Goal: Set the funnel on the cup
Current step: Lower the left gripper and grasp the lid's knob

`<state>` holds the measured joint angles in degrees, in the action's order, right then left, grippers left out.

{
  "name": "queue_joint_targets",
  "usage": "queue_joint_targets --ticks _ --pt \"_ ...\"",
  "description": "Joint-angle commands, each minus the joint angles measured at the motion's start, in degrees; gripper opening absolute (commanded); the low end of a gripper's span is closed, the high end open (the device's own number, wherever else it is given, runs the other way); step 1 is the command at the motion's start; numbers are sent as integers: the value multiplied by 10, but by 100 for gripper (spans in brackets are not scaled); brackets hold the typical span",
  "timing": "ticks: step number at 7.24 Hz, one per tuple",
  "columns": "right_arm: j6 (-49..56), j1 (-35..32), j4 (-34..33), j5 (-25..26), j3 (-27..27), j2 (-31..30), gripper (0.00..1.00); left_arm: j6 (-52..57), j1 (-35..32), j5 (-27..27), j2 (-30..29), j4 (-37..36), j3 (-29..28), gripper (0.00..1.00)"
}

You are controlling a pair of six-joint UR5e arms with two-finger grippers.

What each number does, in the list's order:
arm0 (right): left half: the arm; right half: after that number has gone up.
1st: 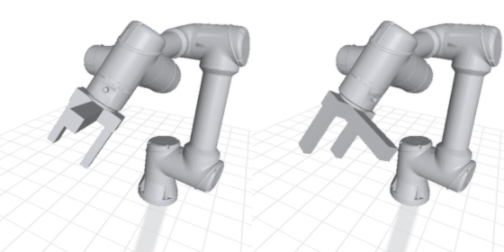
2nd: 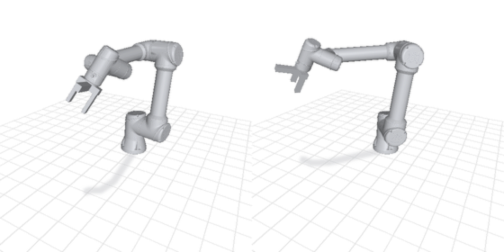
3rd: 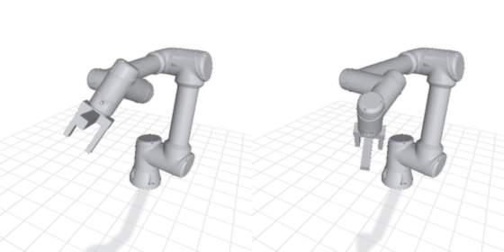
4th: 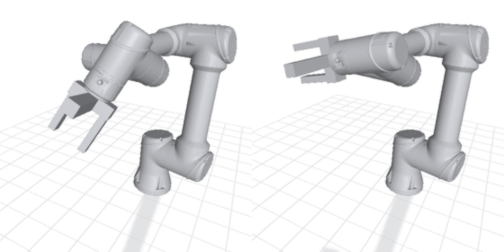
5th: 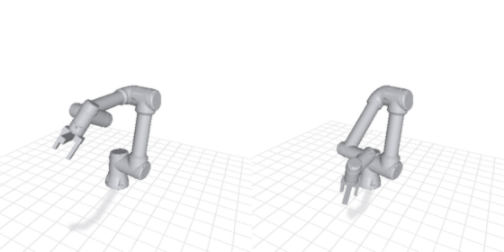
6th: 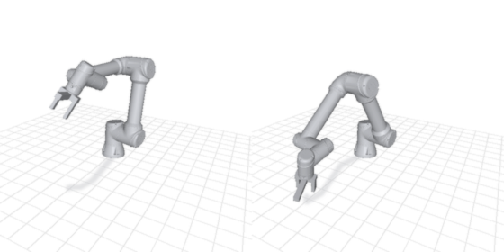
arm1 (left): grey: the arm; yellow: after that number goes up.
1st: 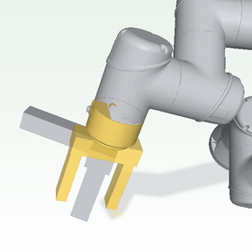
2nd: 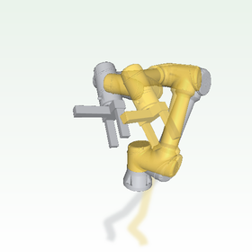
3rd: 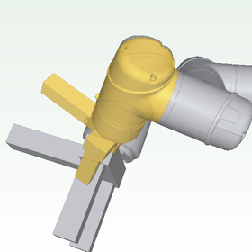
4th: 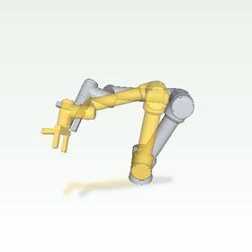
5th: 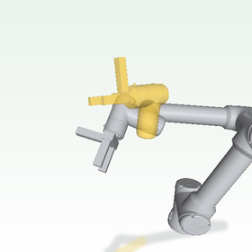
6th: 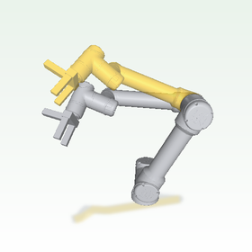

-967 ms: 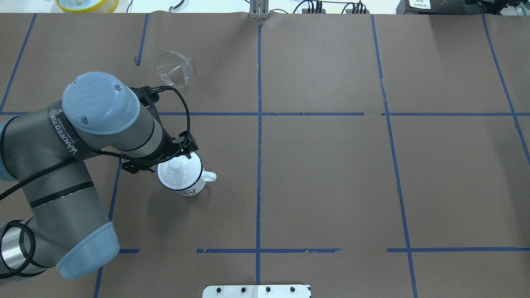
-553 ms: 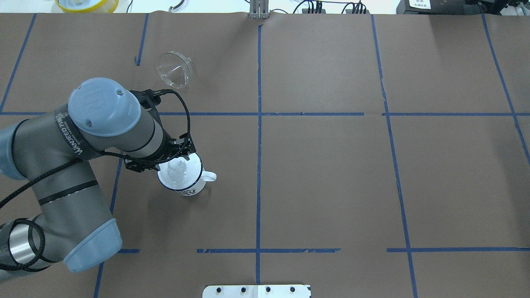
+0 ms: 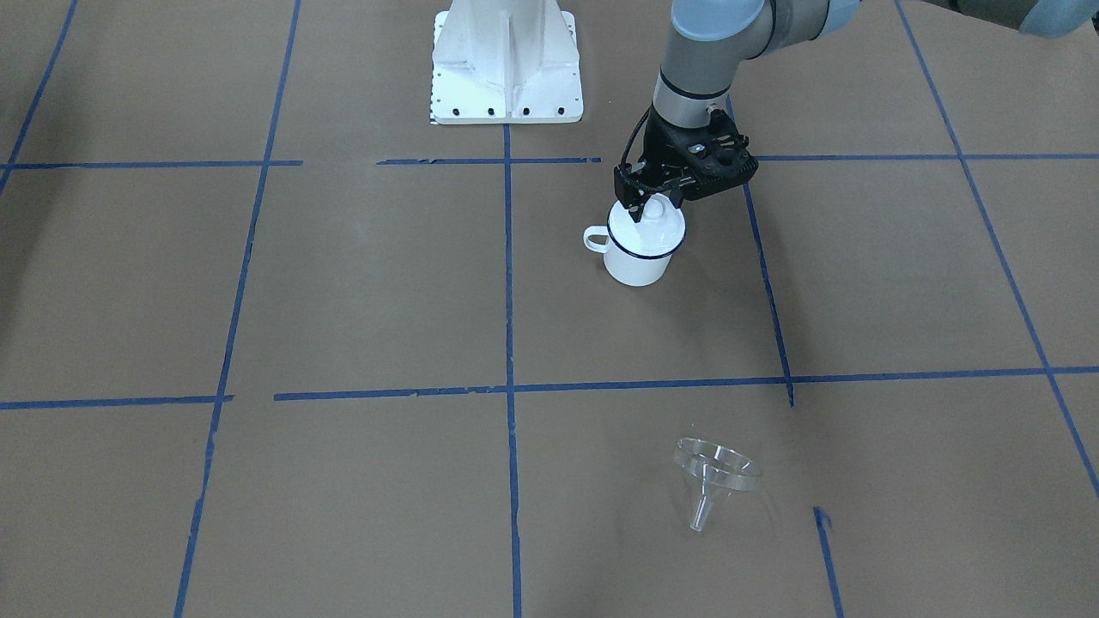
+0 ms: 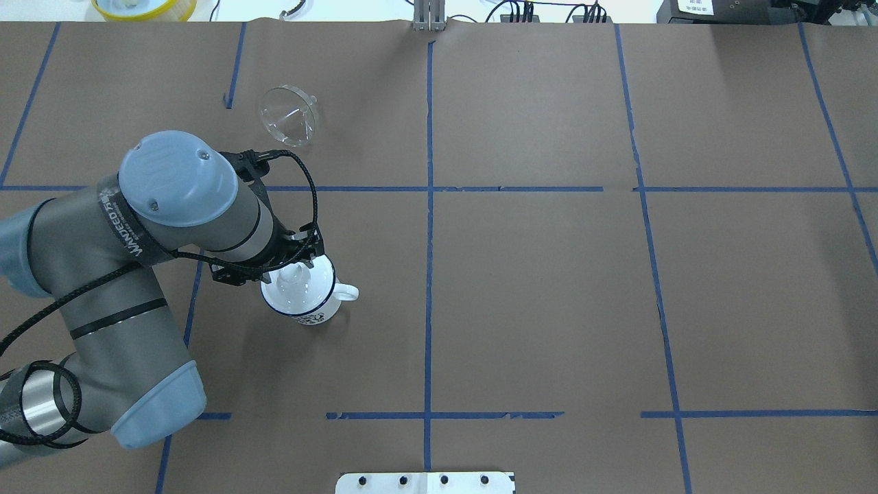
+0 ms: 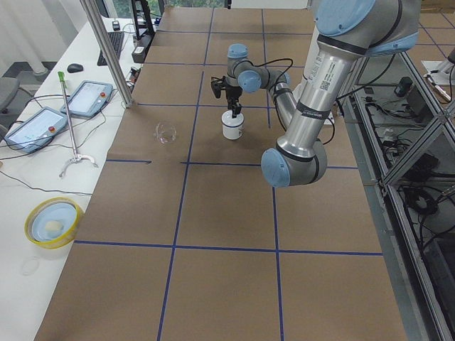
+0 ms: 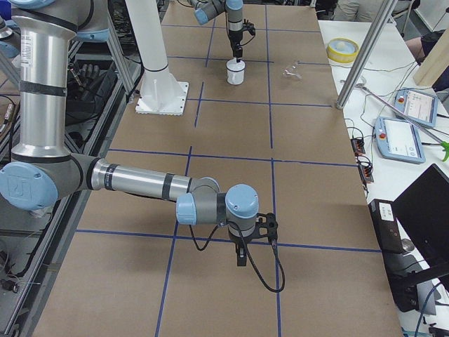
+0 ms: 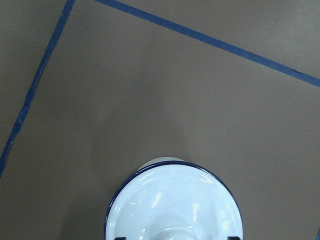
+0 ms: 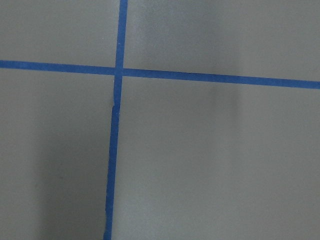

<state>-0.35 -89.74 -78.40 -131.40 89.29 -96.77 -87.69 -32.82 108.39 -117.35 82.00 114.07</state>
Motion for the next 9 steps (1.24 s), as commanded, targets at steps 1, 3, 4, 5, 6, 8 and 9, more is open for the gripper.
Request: queue_joint_targets --ticks 1,3,4,5,6,8,9 --pt "0 0 0 0 0 0 100 -2 2 2 -1 -1 -1 46" --pt "0 0 0 0 0 0 100 -3 3 5 -1 -1 0 46" --pt "0 0 0 0 0 0 100 -4 3 9 -1 -1 -1 46" --pt "0 0 0 0 0 0 100 -4 3 9 -1 -1 -1 38" --pt "0 0 0 1 0 0 100 -4 3 9 -1 -1 1 9" --pt "0 0 0 0 0 0 100 -3 -3 9 -5 -6 18 0" --pt "0 0 0 0 0 0 100 -3 -27 8 -7 -19 50 0"
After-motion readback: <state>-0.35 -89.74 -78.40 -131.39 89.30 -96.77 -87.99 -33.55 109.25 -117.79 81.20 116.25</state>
